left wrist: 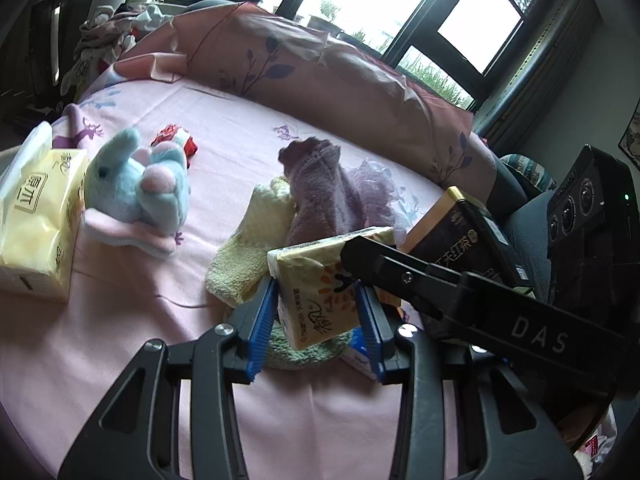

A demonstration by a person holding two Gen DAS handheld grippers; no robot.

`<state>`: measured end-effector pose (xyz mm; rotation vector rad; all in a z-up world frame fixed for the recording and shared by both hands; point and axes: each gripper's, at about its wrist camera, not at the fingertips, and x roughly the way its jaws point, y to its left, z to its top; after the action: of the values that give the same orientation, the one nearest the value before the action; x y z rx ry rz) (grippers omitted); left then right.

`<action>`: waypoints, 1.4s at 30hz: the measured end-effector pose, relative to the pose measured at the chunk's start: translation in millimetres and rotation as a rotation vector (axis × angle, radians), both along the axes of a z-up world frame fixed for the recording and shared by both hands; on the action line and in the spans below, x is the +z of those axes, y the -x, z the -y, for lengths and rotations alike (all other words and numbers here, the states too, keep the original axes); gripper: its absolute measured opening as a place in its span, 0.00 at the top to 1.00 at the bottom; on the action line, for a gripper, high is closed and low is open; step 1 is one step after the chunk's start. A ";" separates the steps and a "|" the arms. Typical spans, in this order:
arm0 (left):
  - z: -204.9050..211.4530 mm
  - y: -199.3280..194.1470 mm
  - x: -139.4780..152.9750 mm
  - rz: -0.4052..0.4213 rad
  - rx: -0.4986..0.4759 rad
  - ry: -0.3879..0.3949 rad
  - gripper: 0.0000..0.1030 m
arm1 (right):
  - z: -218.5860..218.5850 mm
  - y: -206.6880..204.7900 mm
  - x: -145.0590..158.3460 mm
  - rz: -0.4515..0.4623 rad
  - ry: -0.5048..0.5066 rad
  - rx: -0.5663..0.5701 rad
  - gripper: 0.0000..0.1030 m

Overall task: Organize soft objects
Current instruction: 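Grasp the yellow-and-orange tissue pack with the right gripper and lift, then carry the tissue pack into the green-rimmed box and open the right gripper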

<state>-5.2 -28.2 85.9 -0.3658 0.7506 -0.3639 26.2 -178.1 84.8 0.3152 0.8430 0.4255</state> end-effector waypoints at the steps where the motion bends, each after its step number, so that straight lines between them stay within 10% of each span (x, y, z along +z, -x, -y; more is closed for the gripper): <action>1: 5.5 2.8 7.2 0.021 -0.012 -0.002 0.63 | 4.9 6.5 8.9 0.021 0.002 -0.015 0.51; 16: 133.4 33.7 85.4 0.236 -0.277 0.031 0.63 | 126.1 86.3 90.9 0.265 -0.002 -0.329 0.51; 42: 313.3 37.2 43.6 0.073 -0.618 -0.054 0.59 | 296.9 144.2 26.3 0.088 -0.162 -0.732 0.49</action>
<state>-42.4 -341.5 129.6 -0.0594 0.7905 -0.9304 -118.0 -474.9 111.2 0.7170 0.5552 -0.1783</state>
